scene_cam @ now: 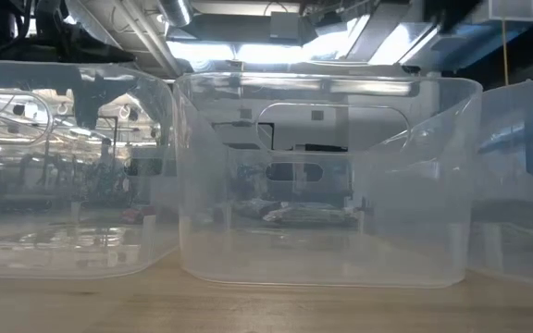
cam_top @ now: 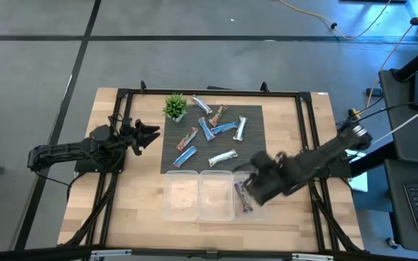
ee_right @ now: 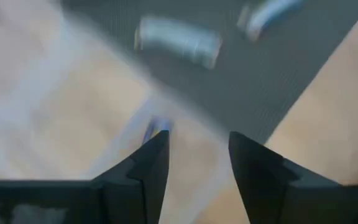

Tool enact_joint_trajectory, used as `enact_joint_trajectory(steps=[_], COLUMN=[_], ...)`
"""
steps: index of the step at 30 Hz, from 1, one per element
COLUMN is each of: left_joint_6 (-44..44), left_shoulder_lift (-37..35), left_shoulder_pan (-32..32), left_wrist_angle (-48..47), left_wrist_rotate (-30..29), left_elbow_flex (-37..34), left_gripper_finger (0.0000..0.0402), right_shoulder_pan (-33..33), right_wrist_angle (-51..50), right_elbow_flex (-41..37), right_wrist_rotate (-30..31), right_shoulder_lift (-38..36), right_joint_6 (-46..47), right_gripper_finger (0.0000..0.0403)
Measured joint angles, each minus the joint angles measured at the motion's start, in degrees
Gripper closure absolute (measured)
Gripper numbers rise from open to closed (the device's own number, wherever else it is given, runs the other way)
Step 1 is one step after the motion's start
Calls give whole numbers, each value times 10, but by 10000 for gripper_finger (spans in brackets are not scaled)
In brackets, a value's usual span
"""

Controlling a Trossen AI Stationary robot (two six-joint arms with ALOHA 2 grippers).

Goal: Pick and place Granola Bars by type
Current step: Put the red granola bar into the left transparent bin

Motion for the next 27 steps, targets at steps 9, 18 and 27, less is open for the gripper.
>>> enact_joint_trajectory(steps=[9,18,27], left_joint_6=[9,29,133], left_shoulder_lift=[0,48,308], left_shoulder_pan=[0,0,-2], left_wrist_angle=[49,32,-187], left_wrist_rotate=[50,66,30], left_elbow_flex=[0,39,246], left_gripper_finger=[125,130,131], right_shoulder_pan=[-46,-128,-234], right_wrist_angle=[-64,-84,53], right_elbow_flex=[1,-76,-240], right_wrist_rotate=[154,196,178], right_shoulder_lift=[-86,-150,-257], right_joint_6=[-93,-127,-218], right_gripper_finger=[234,234,234])
